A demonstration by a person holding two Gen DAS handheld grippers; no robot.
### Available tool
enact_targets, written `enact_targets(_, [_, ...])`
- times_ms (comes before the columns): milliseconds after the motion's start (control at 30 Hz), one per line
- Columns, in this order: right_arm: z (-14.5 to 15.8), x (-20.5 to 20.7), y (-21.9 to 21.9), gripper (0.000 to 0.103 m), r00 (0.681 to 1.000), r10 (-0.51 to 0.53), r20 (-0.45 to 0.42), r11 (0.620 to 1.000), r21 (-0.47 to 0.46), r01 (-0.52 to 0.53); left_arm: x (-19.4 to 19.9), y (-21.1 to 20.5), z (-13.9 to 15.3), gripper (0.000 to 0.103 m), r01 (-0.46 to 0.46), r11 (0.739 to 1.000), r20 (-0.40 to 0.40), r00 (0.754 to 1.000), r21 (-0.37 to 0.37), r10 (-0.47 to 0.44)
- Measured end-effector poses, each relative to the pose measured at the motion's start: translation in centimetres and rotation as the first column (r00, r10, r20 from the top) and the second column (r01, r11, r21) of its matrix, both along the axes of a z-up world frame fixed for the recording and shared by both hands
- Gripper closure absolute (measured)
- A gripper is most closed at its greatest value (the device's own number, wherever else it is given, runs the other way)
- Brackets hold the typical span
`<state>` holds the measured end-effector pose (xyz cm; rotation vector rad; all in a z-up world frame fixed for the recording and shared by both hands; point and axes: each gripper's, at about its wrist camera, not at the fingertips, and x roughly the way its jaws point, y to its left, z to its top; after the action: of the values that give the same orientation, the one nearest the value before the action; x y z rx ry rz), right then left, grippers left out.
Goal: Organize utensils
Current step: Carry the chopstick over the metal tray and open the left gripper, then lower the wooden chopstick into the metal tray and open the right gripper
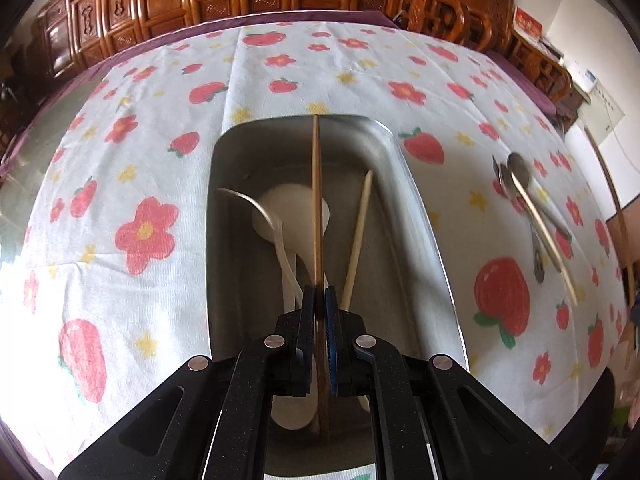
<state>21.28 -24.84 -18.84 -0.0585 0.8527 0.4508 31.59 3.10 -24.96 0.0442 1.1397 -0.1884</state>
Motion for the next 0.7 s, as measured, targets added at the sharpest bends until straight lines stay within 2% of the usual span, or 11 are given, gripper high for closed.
enact_targets(233, [-0.1, -0.3, 0.1, 0.097, 1.000, -0.009, 0.003, 1.000, -0.007, 0.009, -1.0, -0.4, 0.5, 0.097, 0.018, 1.000, 0.012, 1.000, 0.017, -0.018])
enact_targets(300, [0.0, -0.5, 0.4, 0.097, 1.000, -0.006, 0.007, 1.000, -0.015, 0.006, -1.4, -0.3, 1.1, 0.089, 0.016, 1.000, 0.029, 0.999, 0.020, -0.017])
enact_targets(367, [0.2, -0.7, 0.5, 0.097, 1.000, -0.004, 0.011, 1.000, -0.016, 0.004, -2.1, -0.1, 2.1, 0.084, 0.012, 1.000, 0.056, 0.998, 0.016, -0.013])
enact_targets(700, [1.1, -1.8, 2.5, 0.097, 0.999, 0.030, 0.029, 1.000, -0.007, -0.030, -4.4, 1.9, 5.3, 0.078, -0.029, 0.999, 0.128, 0.991, 0.013, 0.027])
